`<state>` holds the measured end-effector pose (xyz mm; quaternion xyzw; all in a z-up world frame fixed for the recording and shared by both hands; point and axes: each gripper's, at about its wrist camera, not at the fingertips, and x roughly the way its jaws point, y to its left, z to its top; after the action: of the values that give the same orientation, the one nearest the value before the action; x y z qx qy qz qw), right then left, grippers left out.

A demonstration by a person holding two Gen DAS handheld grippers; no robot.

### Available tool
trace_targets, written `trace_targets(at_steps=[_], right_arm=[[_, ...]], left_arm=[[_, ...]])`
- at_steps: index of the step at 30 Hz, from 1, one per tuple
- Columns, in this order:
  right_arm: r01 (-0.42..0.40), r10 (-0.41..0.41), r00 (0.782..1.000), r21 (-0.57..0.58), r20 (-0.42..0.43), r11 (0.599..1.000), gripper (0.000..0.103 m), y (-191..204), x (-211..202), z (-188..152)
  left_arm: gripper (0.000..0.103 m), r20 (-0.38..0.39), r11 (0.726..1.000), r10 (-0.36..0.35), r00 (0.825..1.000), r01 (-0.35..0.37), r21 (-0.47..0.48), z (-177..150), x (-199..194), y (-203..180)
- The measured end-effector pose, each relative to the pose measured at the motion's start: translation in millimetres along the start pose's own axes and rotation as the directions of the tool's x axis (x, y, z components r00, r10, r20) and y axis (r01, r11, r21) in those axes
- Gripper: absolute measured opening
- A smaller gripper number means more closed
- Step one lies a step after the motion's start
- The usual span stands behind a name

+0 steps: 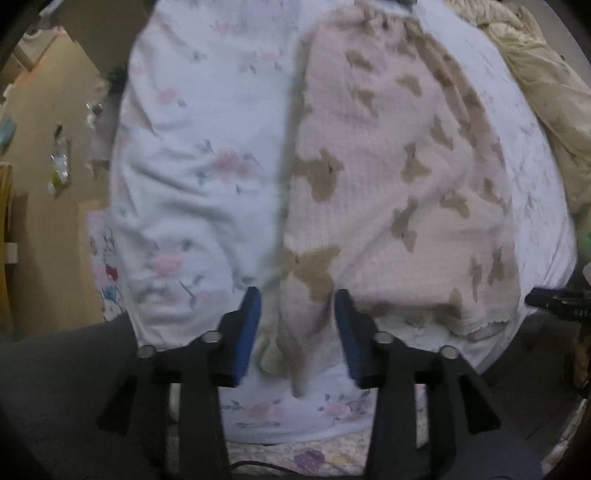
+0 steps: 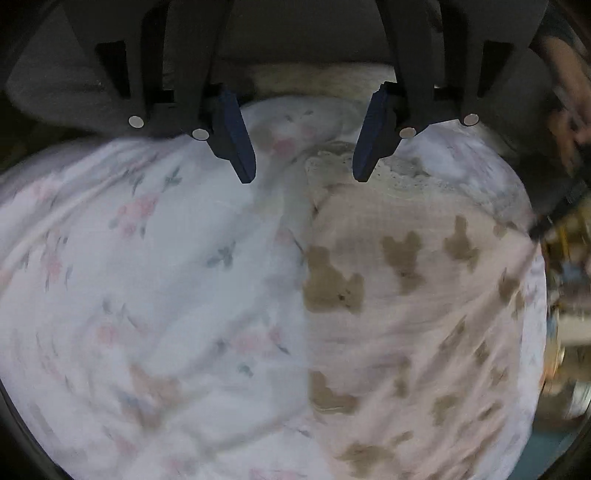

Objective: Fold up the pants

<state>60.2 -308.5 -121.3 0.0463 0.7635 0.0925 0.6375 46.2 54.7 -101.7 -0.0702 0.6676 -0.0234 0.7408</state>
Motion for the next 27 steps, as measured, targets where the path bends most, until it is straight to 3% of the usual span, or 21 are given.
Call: trace_targets(at_steps=[2,3,5,6,7,10,13,14,17,18,20,22,25,27], right_arm=[[0.090,-0.079,0.985,-0.065,0.156,0.994,0.057,14,-19,3],[0.080,-0.045,0.962,-0.120,0.270,0.990,0.056,28,-33,3],[-0.012,0.068,0.941,-0.169,0.332,0.986,0.049,47,-39,6],[-0.035,0.094,0.937,-0.178,0.336,0.983,0.040,54,-35,10],[-0.053,0.116,0.933,-0.187,0.342,0.981,0.038,62,-31,15],[-0.077,0.142,0.939,-0.212,0.312,0.974,0.038,85,1,32],[-0.013,0.042,0.984,-0.166,0.175,0.986,0.040,90,41,43],[0.062,-0.049,0.995,-0.150,0.091,0.987,0.040,82,58,42],[0.096,-0.094,0.995,-0.192,0.020,0.977,0.040,71,61,28],[0.129,-0.134,0.991,-0.183,-0.015,0.975,0.041,64,57,24],[0.144,-0.153,0.987,-0.178,-0.040,0.973,0.042,59,50,22],[0.126,-0.129,0.992,-0.192,-0.004,0.973,0.043,60,35,26],[0.057,-0.028,0.991,-0.218,0.133,0.974,0.046,64,1,42],[0.014,0.037,0.970,-0.209,0.239,0.978,0.051,63,-24,56]], left_arm=[[0.042,0.085,0.999,0.029,0.996,-0.030,0.017,3,-11,-6],[0.042,0.127,1.000,0.017,0.992,-0.019,0.021,5,-15,-11],[0.042,0.136,0.998,-0.033,0.990,0.026,0.058,18,-11,-27],[0.042,0.129,0.995,-0.062,0.990,0.051,0.081,24,-3,-38],[0.042,0.121,0.994,-0.067,0.990,0.057,0.088,28,3,-44],[0.042,0.025,0.991,-0.052,0.998,0.049,0.124,27,39,-58],[0.042,-0.096,0.976,0.026,0.995,-0.005,0.220,4,70,-70],[0.043,-0.097,0.952,0.079,0.992,-0.047,0.303,-7,72,-77],[0.059,-0.075,0.901,0.166,0.983,-0.121,0.416,-25,62,-87],[0.059,-0.071,0.902,0.157,0.985,-0.114,0.417,-26,57,-86],[0.059,-0.057,0.927,0.121,0.991,-0.093,0.362,-17,47,-81],[0.059,-0.009,0.956,0.080,0.997,-0.074,0.284,0,32,-72],[0.061,0.085,0.988,0.018,0.996,-0.031,0.151,37,5,-58],[0.062,0.135,0.996,-0.002,0.991,-0.010,0.091,60,-8,-48]])
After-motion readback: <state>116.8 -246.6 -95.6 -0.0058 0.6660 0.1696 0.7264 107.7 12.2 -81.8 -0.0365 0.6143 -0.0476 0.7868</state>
